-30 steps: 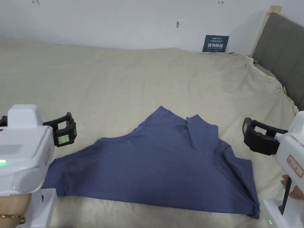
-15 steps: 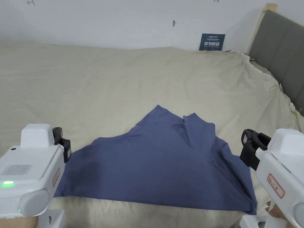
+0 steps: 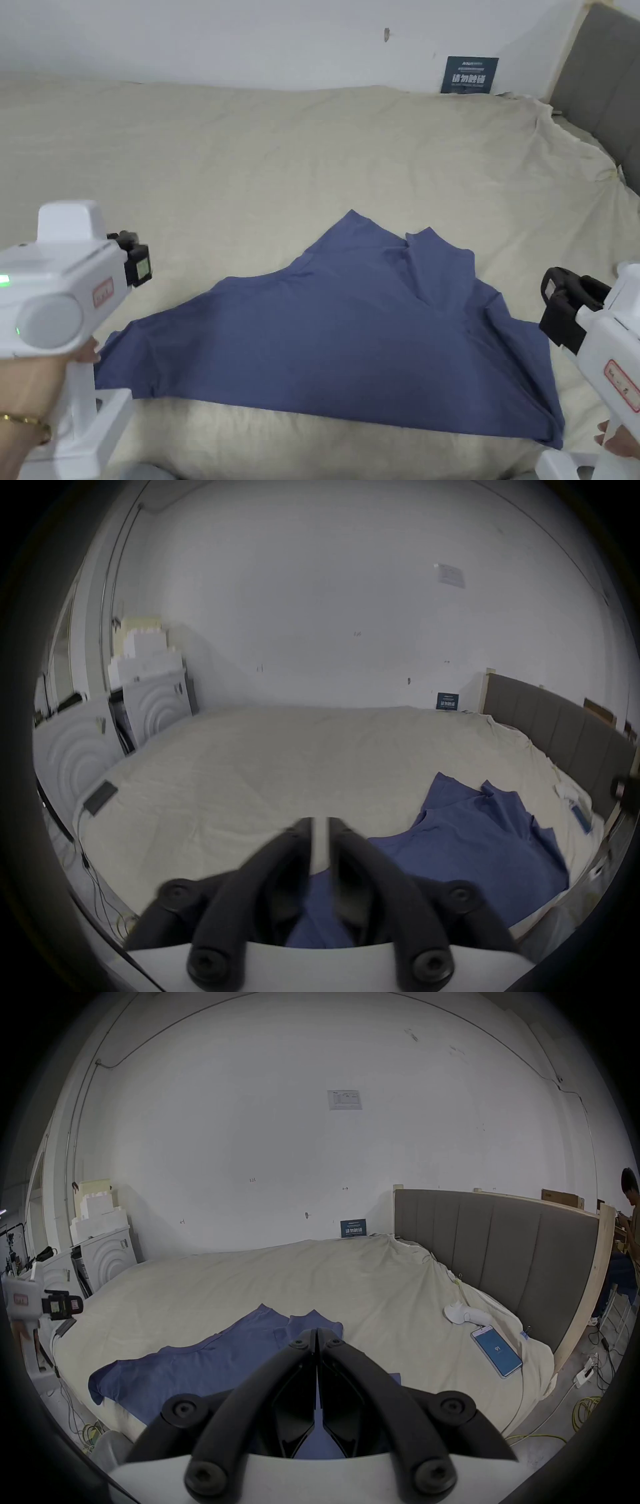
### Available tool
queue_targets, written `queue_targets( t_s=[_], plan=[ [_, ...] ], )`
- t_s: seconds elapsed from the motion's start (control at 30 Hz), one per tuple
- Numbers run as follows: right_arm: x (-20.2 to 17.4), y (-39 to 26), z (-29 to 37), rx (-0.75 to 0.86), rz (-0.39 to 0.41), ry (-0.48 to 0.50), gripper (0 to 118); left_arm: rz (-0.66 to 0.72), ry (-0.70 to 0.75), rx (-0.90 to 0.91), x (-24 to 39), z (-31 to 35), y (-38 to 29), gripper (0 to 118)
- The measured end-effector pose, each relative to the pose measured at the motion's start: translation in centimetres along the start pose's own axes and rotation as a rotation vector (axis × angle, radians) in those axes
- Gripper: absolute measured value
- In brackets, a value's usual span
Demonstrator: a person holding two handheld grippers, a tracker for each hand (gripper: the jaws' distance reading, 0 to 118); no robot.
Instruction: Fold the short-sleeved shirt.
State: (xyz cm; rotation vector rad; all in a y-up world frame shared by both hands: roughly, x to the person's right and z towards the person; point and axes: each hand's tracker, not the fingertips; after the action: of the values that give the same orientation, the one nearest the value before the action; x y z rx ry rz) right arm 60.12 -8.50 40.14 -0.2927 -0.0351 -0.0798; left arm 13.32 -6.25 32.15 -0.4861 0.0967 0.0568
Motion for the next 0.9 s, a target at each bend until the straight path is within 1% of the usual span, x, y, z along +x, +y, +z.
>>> queue_targets(
  t_s=[0.03, 0.07, 0.1, 0.13, 0.2, 0.4, 0.5, 0.7, 0.83, 0.9],
  plan=[
    [0.0, 0.0, 0.0, 0.001, 0.002, -0.002, 0, 0.028, -0.03, -0.028, -0.8, -0.8, 0.7, 56],
    [-0.1, 0.0, 0.0, 0.0, 0.006, -0.004, 0, 0.029, -0.047, -0.072, -1.4, -1.7, 1.2, 87],
    [-0.1, 0.0, -0.1, -0.003, 0.009, -0.004, 0, 0.027, -0.05, -0.104, -1.8, -2.4, 1.4, 104],
    [-0.2, 0.0, -0.2, -0.006, 0.01, -0.003, 0, 0.011, -0.034, -0.136, -2.2, -3.5, 1.7, 112],
    [-0.1, -0.1, -0.3, -0.011, 0.006, -0.006, 0, -0.032, -0.029, -0.21, -2.8, -5.1, 2.0, 113],
    [-0.2, -0.8, -1.2, -0.051, 0.014, -0.019, 0, -0.068, 0.026, -0.503, -4.3, -11.0, 0.0, 112],
    [-0.3, -0.9, -1.6, -0.07, 0.018, -0.03, 0, -0.105, 0.053, -0.593, -4.4, -13.0, -1.7, 101],
    [-0.3, -0.8, -2.1, -0.094, 0.037, -0.051, 0, -0.029, 0.072, -0.686, -4.8, -15.8, -4.2, 94],
    [-0.2, -0.9, -2.3, -0.103, 0.051, -0.069, 0, -0.024, 0.052, -0.704, -4.2, -16.2, -4.8, 74],
    [-0.1, -1.0, -2.4, -0.11, 0.048, -0.072, 0, -0.049, 0.037, -0.728, -3.8, -16.4, -5.0, 51]
  ],
)
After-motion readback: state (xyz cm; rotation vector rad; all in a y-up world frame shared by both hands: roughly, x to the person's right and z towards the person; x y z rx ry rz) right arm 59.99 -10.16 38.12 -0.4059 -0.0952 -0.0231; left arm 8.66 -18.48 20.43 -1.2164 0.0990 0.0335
